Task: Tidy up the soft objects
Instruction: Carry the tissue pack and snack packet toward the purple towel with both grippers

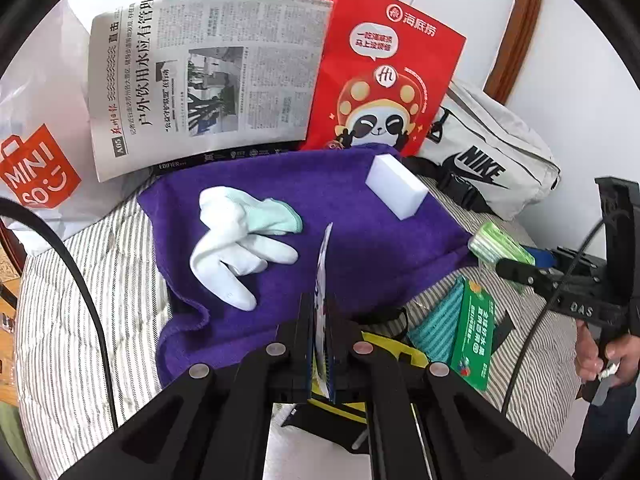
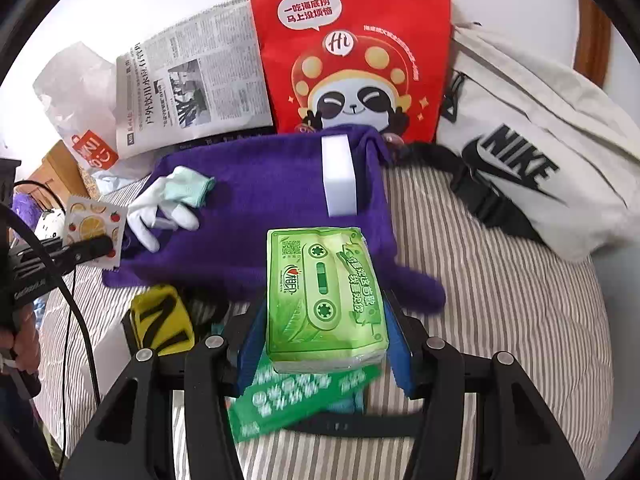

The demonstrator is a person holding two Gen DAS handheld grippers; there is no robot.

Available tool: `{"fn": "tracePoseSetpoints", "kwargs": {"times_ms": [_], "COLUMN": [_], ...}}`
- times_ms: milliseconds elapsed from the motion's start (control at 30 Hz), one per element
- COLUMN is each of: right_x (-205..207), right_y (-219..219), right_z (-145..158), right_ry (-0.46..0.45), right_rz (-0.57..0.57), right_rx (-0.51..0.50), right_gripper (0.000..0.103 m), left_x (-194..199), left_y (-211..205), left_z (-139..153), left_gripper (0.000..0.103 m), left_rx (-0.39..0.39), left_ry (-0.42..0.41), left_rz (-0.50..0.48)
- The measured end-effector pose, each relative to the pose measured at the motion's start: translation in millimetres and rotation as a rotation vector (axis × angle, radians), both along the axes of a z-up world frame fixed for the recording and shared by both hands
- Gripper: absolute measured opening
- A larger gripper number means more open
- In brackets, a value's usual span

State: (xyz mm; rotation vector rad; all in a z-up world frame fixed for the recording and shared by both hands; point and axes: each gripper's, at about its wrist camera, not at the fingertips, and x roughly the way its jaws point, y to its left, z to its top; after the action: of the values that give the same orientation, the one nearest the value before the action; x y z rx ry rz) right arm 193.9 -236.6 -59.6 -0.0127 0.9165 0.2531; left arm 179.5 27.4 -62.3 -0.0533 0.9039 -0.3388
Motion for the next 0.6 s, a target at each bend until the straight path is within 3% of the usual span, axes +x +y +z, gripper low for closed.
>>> {"fn": "tracePoseSetpoints", "kwargs": {"times_ms": [233,600], "right_x": [39.8,86.3], "right_y": [8.3,15.7], "right_z": [-0.1,-33.5], "right_ry": [0.015,0.094], "right_rz": [-0.013,-0.014], "right_rx": [-0.034,-0.084], "right_gripper": [0.053,0.053], "left_x": [15.8,39.3], "left_y": [7.3,13.0], "left_z": [-4.0,-21.0], "left_gripper": [0.005,0.005], "left_rx": [-0.007,0.0], "left_ry": [-0.001,0.029], "left_rz": [0.012,0.017]}}
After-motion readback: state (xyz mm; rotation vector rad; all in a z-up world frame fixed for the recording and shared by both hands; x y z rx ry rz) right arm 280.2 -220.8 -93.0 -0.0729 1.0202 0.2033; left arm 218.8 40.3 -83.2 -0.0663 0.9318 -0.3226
